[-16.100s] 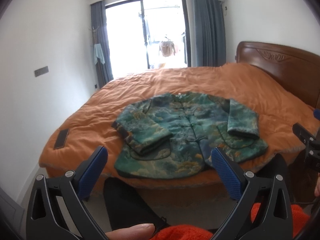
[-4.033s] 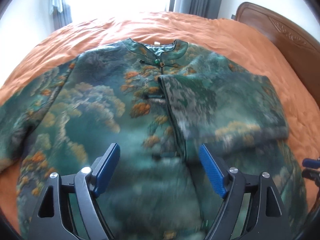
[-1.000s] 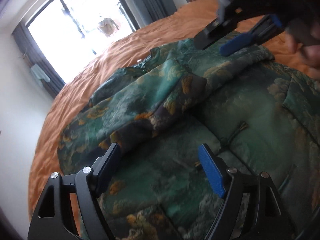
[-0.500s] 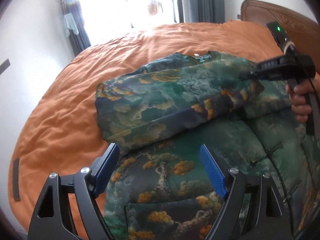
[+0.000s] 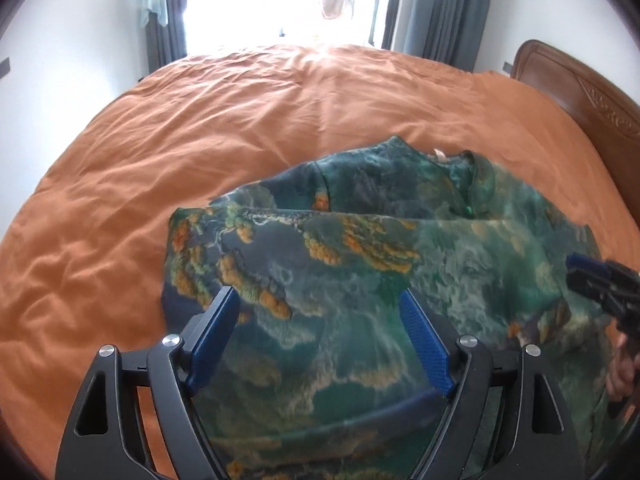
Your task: Fold large clothes
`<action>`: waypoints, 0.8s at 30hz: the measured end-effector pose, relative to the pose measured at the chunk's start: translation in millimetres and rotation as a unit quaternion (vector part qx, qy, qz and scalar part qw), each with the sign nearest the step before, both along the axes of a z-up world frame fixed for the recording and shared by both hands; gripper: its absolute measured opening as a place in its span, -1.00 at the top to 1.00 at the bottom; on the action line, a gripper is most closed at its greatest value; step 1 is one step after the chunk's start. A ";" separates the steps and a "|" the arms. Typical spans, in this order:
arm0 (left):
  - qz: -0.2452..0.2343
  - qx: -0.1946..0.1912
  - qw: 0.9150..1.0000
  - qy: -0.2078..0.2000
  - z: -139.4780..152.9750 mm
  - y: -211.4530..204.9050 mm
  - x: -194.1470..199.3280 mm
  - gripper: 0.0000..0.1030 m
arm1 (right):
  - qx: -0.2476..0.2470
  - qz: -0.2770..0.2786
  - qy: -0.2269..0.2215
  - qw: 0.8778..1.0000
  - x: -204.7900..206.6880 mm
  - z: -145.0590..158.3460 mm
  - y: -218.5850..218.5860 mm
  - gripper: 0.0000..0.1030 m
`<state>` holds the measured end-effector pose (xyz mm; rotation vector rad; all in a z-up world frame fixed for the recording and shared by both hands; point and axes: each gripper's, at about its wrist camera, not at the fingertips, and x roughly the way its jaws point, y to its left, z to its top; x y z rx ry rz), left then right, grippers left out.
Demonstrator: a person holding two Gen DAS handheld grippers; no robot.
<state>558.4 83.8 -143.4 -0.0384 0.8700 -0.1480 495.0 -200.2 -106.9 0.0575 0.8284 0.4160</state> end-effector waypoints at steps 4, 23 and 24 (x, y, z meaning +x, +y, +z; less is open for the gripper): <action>0.032 0.009 0.998 0.048 -44.4 4.4 28.6 -0.63 | -0.039 0.009 0.067 0.997 22.5 -51.5 19.2 0.05; 0.003 0.032 0.999 0.039 -55.1 8.7 -47.9 -0.83 | -0.052 0.002 0.049 0.997 13.4 -69.8 27.8 0.05; 0.004 0.039 0.998 0.039 -56.2 5.7 -46.2 -0.85 | -0.056 0.002 0.048 0.997 12.3 -68.6 28.5 0.05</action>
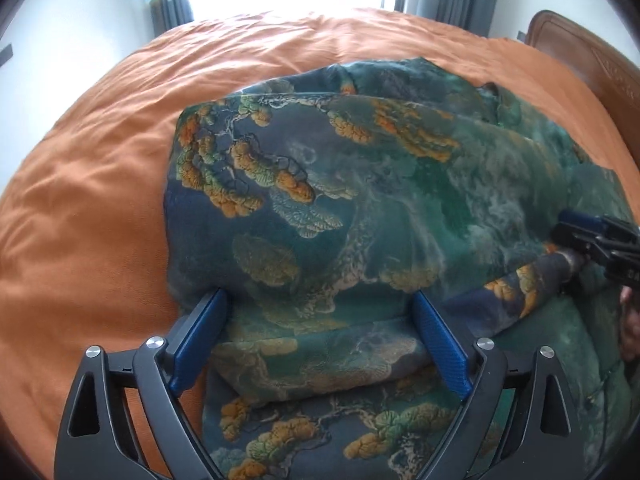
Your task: Fold large clothes
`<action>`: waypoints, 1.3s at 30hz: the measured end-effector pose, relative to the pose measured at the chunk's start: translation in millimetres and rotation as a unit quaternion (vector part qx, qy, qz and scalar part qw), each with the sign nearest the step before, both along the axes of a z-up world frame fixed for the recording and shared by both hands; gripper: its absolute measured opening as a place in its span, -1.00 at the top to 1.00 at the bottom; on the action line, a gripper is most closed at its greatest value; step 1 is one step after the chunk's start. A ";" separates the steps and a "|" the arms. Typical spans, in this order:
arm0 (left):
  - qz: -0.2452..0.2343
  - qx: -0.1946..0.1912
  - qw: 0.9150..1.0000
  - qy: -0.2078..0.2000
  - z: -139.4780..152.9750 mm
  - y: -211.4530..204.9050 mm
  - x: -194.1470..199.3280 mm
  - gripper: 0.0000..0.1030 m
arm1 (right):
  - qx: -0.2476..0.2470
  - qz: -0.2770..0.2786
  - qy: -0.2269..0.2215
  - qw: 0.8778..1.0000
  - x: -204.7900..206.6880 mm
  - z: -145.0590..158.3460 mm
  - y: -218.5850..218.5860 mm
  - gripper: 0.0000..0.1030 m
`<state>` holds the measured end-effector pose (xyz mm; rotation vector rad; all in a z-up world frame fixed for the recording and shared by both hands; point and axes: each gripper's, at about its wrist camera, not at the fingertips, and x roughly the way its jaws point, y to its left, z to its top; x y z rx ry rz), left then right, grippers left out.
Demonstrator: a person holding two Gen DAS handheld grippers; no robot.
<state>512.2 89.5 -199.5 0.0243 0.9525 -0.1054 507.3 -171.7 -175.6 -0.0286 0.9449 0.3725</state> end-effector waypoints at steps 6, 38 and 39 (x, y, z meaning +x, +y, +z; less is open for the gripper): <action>0.001 0.003 1.000 -0.010 15.4 1.0 -23.4 -0.86 | -0.008 -0.021 -0.014 1.000 -19.9 20.0 -6.7 -0.02; -0.025 -0.109 0.992 0.066 -15.1 50.0 -217.2 -0.95 | 0.034 -0.155 0.095 0.983 -308.6 22.8 -230.4 -0.27; -0.033 -0.112 0.991 0.069 -16.1 47.6 -217.6 -0.95 | 0.054 -0.154 0.105 0.981 -308.1 19.2 -232.4 -0.27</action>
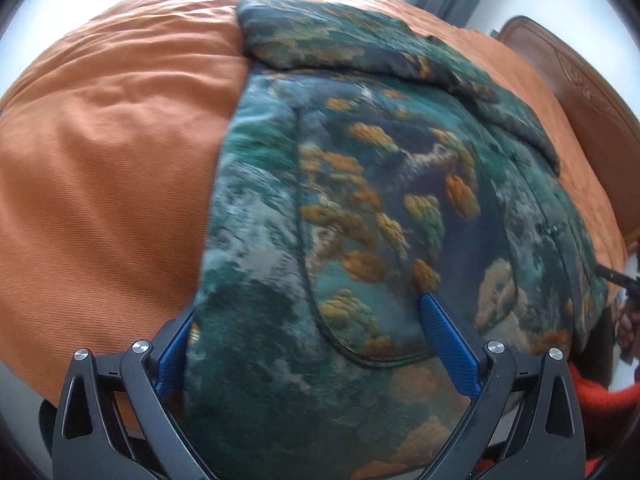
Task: Fold large clothes
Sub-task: 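Grasp the jacket hem with both tools at once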
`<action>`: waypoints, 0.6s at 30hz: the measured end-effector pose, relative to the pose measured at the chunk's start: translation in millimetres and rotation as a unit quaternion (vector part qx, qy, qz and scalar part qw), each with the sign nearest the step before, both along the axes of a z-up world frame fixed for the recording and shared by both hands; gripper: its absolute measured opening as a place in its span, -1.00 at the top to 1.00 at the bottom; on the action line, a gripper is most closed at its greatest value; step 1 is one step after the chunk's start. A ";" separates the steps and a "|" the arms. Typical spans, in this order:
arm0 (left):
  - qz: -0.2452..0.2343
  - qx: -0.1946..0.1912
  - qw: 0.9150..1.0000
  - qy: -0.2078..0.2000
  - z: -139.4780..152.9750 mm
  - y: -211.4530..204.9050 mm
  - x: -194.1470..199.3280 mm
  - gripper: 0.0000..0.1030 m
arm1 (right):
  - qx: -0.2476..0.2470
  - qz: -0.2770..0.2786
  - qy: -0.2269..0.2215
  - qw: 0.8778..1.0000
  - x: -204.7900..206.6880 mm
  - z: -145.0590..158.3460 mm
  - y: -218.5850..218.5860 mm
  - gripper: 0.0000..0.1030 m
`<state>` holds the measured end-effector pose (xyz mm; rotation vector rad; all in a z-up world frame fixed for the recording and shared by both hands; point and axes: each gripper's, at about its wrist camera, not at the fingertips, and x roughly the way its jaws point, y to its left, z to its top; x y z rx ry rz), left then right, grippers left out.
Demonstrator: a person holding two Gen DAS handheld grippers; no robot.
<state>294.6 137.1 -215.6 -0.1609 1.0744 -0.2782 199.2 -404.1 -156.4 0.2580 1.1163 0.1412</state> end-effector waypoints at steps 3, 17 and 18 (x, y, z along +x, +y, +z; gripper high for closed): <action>-0.013 -0.004 1.000 0.008 -0.4 -3.5 -2.2 -0.94 | 0.054 0.016 0.024 0.998 2.5 -11.9 2.3 -0.30; -0.037 -0.050 0.997 0.035 22.2 6.3 -27.7 0.64 | 0.060 0.056 0.025 0.996 -3.3 12.3 7.7 0.72; -0.042 -0.045 0.998 0.030 26.1 5.9 -30.4 0.65 | 0.055 0.061 0.021 0.996 -5.5 16.9 9.9 0.73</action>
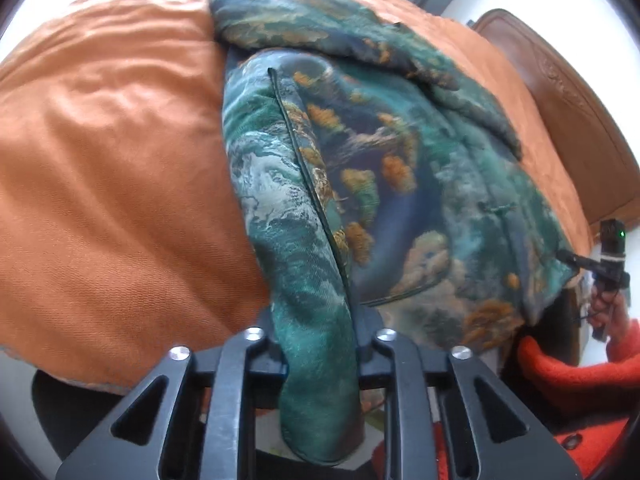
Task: Fold large clothes
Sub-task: 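Grasp the jacket hem with both tools at once, then lift the hem with both tools and fold it up toward the collar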
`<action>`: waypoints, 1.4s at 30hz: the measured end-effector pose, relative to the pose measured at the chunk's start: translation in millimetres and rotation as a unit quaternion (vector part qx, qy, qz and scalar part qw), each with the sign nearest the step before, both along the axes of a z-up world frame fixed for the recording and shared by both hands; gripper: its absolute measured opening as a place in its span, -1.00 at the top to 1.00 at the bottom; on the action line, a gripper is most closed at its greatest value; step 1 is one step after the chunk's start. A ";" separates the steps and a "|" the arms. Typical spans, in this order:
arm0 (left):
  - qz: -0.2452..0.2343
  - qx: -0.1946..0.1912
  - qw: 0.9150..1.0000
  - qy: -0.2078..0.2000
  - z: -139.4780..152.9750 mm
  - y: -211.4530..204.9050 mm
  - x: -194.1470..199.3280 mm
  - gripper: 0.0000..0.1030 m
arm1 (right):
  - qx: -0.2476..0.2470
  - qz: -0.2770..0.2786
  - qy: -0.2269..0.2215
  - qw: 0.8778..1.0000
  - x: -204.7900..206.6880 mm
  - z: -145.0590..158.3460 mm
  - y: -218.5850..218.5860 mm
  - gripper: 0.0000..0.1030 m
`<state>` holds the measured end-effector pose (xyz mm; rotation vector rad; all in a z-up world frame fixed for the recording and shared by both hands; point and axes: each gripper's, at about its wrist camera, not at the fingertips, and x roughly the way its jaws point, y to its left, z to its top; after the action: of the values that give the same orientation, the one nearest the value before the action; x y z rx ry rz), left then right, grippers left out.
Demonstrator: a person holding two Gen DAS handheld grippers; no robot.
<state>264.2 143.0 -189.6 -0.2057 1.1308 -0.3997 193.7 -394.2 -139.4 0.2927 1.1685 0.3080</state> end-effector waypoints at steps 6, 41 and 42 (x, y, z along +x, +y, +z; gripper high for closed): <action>-0.017 0.021 1.000 0.000 8.2 6.3 -20.8 0.68 | -0.007 0.011 -0.006 1.000 -11.1 18.4 4.3 0.75; 0.113 -0.141 0.983 -0.028 123.4 27.9 252.3 0.73 | 0.210 -0.107 -0.071 0.969 247.1 69.0 -54.8 0.81; 0.121 -0.136 0.983 -0.018 115.7 29.9 265.8 0.72 | 0.211 -0.119 -0.064 0.968 264.9 57.9 -58.8 0.81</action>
<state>530.0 172.9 -73.9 -0.5682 0.9996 -0.3371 458.6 -453.1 -81.5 0.7697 0.9210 0.3585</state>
